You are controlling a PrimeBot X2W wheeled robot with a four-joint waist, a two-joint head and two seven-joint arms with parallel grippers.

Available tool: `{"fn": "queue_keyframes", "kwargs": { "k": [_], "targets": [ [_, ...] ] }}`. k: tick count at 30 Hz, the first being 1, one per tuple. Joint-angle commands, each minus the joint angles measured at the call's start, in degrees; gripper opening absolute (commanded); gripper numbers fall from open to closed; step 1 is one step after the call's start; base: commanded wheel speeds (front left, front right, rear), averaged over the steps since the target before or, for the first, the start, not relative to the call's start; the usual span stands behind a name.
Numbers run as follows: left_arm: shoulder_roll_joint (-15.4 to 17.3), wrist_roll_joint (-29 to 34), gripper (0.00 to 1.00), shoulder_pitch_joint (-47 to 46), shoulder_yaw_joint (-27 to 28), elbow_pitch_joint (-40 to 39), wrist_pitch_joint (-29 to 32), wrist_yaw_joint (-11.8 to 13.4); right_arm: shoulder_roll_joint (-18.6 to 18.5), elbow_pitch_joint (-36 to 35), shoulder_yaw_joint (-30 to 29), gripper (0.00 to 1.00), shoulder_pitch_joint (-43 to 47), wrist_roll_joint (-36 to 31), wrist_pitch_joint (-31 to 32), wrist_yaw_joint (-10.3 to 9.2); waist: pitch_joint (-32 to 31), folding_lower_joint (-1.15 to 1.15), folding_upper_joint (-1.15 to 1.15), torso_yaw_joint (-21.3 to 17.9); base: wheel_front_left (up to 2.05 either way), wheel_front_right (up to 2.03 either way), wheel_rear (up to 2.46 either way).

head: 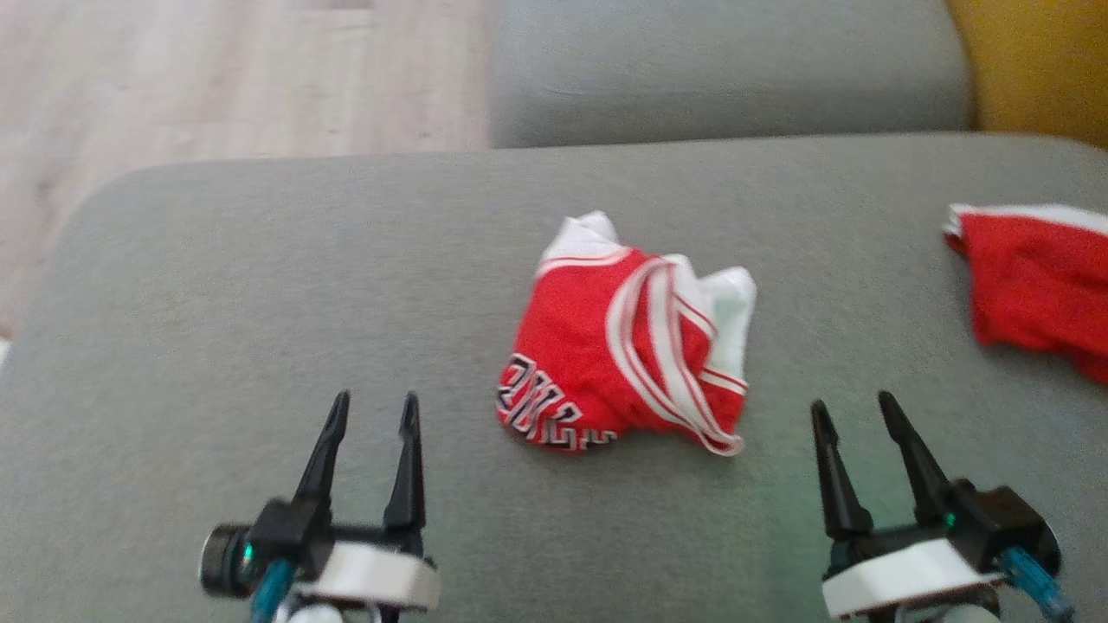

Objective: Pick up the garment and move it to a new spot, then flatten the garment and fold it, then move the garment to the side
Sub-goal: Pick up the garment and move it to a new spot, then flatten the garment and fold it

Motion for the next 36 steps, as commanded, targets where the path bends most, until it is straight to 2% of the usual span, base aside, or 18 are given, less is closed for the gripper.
{"fn": "queue_keyframes", "kwargs": {
  "k": [1, 6, 11, 21, 31, 36],
  "targets": [
    [0.16, 0.82, 1.00, -0.72, 2.33, -2.64, -0.52, 0.29, -0.24, -1.63, 0.82, 1.00, -0.73, 0.35, -0.08, -0.05, -2.76, 0.01, 0.00, 4.64, 0.00, 0.00, 0.00],
    [-0.16, 5.64, 1.00, 6.39, 4.71, -10.08, -0.52, 0.74, -0.24, -1.04, -0.30, 1.00, 1.69, 0.55, -0.08, -0.05, -3.23, 0.01, 0.00, 7.17, 0.00, 0.00, 0.00],
    [-0.99, 7.44, 1.00, 11.57, 5.80, -13.67, -0.52, 0.36, -0.24, -1.07, -0.40, 1.00, 3.49, 0.26, -0.08, -0.05, -3.16, 0.01, 0.00, 8.02, 0.00, 0.00, 0.00],
    [-1.53, 11.09, 1.00, 12.42, 7.22, -14.22, -0.52, -0.92, -0.24, -1.07, 0.19, 1.00, 3.96, 0.93, -0.08, -0.05, -3.40, 0.01, 0.00, 7.50, 0.00, 0.00, 0.00],
    [-1.88, 12.07, 1.00, 12.52, 6.91, -13.18, -0.52, -1.90, -0.24, -0.89, -0.29, 1.00, 3.99, 1.29, -0.08, -0.05, -3.42, 0.01, 0.00, 6.70, 0.00, 0.00, 0.00],
    [-1.98, 13.80, 1.00, 9.85, 4.21, -11.67, -0.52, -3.10, -0.24, -2.14, 0.54, 1.00, 4.28, 1.40, -0.09, -0.05, -2.09, 0.01, 0.00, 3.24, 0.00, 0.00, 0.00]
  ]
}}
